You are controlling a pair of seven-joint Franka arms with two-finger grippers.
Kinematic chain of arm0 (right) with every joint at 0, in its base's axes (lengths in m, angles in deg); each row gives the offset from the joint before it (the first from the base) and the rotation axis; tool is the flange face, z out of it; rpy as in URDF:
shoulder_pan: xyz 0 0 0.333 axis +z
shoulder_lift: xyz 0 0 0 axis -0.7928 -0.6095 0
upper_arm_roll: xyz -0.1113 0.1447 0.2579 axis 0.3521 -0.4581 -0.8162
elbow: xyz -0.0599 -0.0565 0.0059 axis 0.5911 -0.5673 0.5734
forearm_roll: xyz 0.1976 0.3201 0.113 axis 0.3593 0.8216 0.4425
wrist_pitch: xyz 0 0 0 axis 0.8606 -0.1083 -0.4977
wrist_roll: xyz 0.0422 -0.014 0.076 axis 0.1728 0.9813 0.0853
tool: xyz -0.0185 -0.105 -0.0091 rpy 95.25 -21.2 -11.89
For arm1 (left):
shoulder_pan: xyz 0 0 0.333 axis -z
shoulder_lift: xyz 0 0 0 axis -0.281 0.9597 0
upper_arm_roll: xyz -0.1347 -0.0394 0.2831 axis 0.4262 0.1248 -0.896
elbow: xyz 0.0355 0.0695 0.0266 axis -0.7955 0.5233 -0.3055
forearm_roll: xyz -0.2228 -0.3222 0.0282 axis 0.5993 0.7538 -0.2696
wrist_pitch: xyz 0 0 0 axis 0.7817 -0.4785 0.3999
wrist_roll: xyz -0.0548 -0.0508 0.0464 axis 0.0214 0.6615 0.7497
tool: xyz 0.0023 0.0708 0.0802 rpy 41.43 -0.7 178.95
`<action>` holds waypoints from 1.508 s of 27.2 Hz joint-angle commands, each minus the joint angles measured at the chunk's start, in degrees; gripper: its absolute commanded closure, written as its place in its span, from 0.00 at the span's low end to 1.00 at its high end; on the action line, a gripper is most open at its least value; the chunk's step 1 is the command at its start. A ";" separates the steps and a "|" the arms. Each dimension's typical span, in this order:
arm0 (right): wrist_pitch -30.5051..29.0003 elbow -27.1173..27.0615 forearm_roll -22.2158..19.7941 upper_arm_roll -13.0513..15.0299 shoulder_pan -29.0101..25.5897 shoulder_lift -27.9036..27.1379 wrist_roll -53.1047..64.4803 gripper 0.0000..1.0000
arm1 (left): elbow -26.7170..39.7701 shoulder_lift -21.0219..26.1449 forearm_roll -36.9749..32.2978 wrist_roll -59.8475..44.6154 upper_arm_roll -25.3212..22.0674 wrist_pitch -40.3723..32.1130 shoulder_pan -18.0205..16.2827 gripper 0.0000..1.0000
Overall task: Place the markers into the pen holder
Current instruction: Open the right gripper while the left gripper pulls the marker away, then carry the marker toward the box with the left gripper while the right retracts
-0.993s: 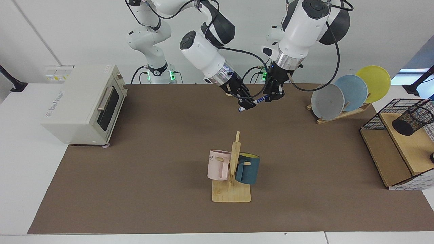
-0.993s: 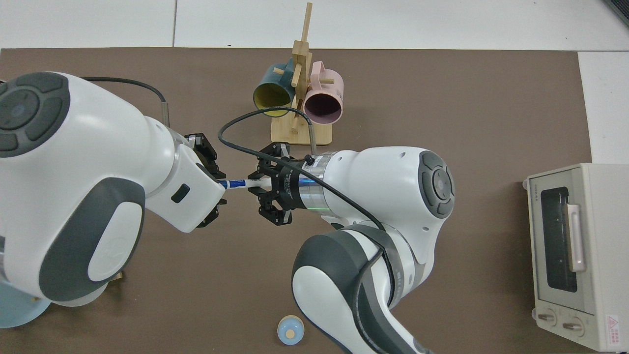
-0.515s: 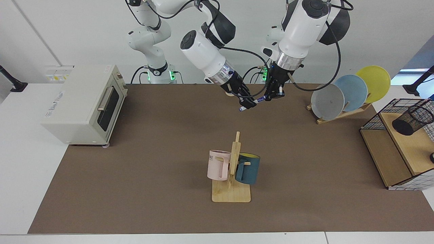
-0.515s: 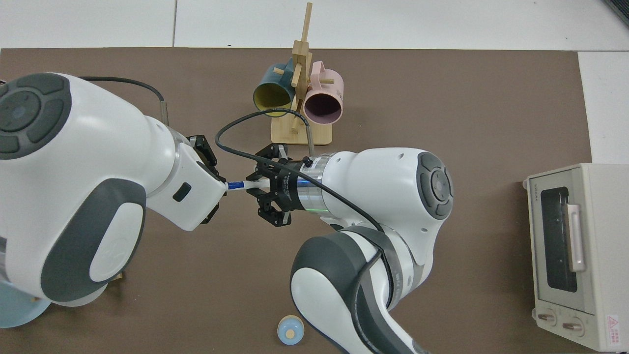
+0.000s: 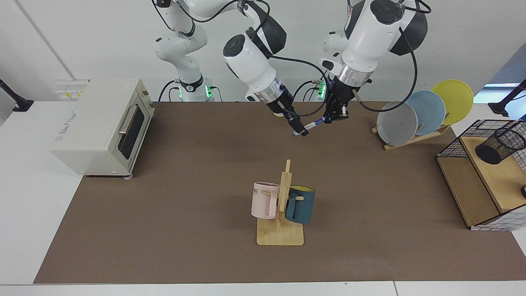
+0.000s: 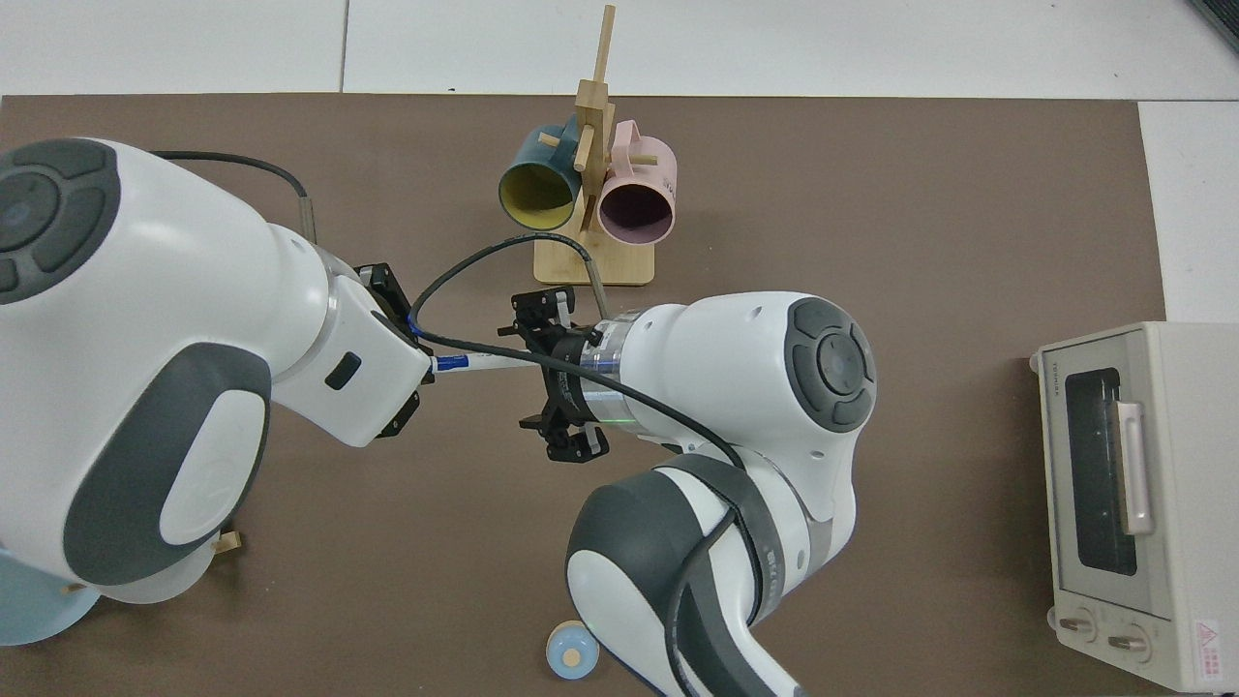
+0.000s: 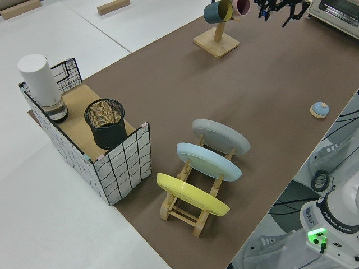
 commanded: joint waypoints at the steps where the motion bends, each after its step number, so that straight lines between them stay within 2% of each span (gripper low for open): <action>1: 11.61 0.97 -8.91 0.25 -3.33 2.34 14.33 0.00 | 1.51 -1.50 -2.67 -0.41 -0.06 -0.89 -3.11 1.00; 5: 20.67 1.06 -15.86 0.25 -8.08 2.95 28.83 0.00 | 1.51 -1.50 -4.78 -0.32 -0.06 -2.56 -6.80 1.00; 9: 27.09 1.06 -19.91 0.25 -13.78 3.56 44.47 0.00 | 1.51 -1.50 -7.94 -0.23 -0.06 -3.79 -10.76 1.00; 16: 29.65 1.06 -23.60 0.25 -21.44 6.81 64.35 0.00 | 1.51 -1.42 -15.14 0.47 -0.06 -4.23 -16.82 1.00; 19: 29.48 0.71 -26.85 0.25 -23.20 8.31 70.68 0.00 | 0.81 -1.07 -16.82 3.10 -0.06 -5.11 -21.47 1.00; 21: 28.69 0.71 -28.88 0.25 -24.26 9.36 73.50 0.00 | 0.11 -0.80 -17.35 6.35 -0.06 -4.76 -24.29 1.00; 25: 28.42 0.27 -30.81 0.60 -26.28 10.77 77.98 0.00 | -1.65 -0.01 -23.75 8.47 -0.06 -4.41 -27.72 1.00; 32: 29.21 0.27 -31.61 0.60 -29.88 14.46 80.28 0.00 | -8.06 4.38 -35.87 15.58 -0.15 -3.18 -30.27 1.00; 38: 32.64 0.18 -38.10 0.25 -29.71 17.10 81.68 0.00 | -12.37 7.46 -44.06 19.97 -0.14 3.40 -32.21 1.00; 41: 34.48 -0.61 -38.38 0.51 -29.88 18.94 85.28 0.00 | -14.92 9.47 -46.78 23.31 -0.15 9.20 -34.23 1.00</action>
